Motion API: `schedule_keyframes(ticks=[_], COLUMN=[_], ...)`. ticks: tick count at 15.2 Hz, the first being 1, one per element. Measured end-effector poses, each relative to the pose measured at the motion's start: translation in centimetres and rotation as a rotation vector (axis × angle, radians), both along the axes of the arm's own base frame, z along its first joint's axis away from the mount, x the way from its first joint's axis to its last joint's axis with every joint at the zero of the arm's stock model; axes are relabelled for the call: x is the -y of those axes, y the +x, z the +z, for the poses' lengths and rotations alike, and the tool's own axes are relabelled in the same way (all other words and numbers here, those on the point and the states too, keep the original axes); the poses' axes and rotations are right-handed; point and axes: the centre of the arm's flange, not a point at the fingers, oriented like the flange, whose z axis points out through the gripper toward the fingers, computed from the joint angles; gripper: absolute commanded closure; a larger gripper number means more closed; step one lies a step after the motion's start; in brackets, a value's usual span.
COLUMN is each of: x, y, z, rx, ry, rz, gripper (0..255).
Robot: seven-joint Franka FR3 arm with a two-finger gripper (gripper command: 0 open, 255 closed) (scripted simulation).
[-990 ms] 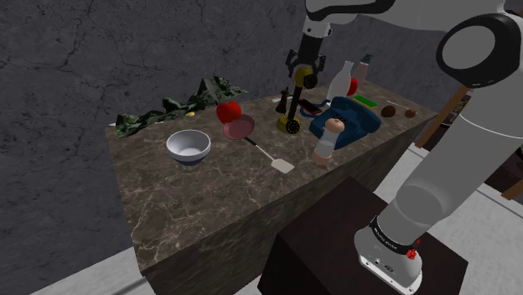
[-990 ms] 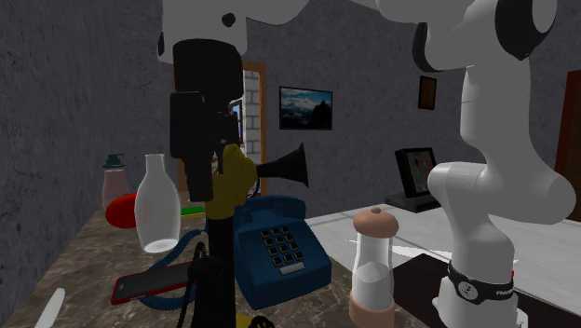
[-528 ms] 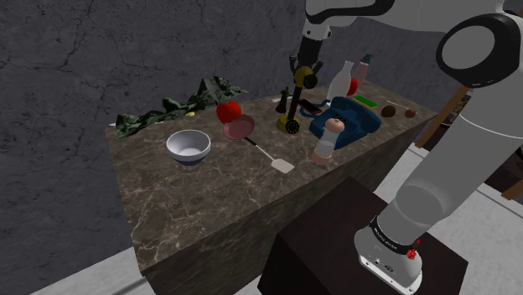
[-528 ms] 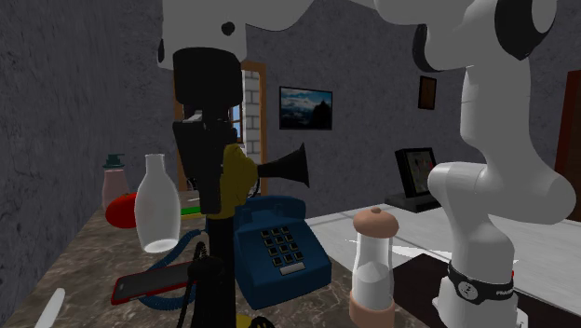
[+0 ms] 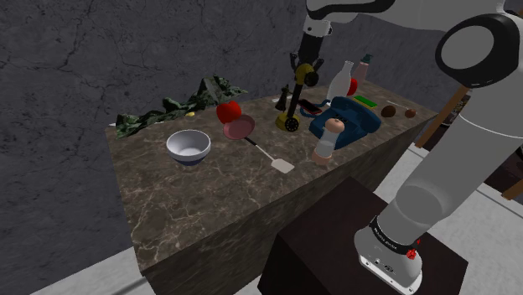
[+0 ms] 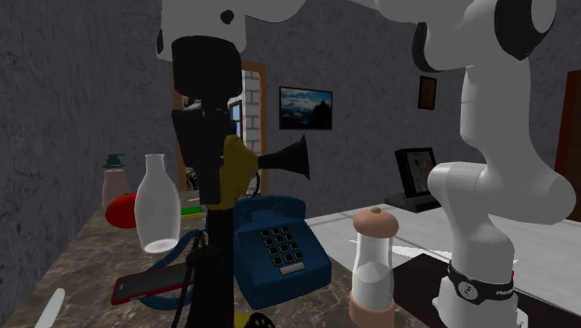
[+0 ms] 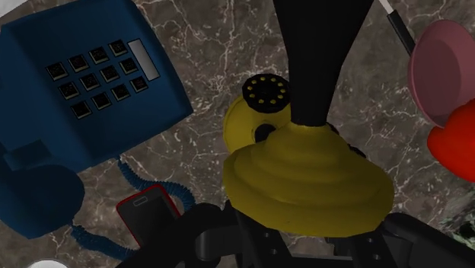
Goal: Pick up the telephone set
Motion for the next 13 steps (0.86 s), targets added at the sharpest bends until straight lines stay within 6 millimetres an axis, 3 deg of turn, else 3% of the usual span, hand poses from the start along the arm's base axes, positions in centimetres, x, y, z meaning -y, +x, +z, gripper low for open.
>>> schedule_keyframes(ticks=[13], x=[-0.1], y=[0.0], z=[6.4], rx=[0.0], ry=[0.0], rz=[0.0], gripper=[255])
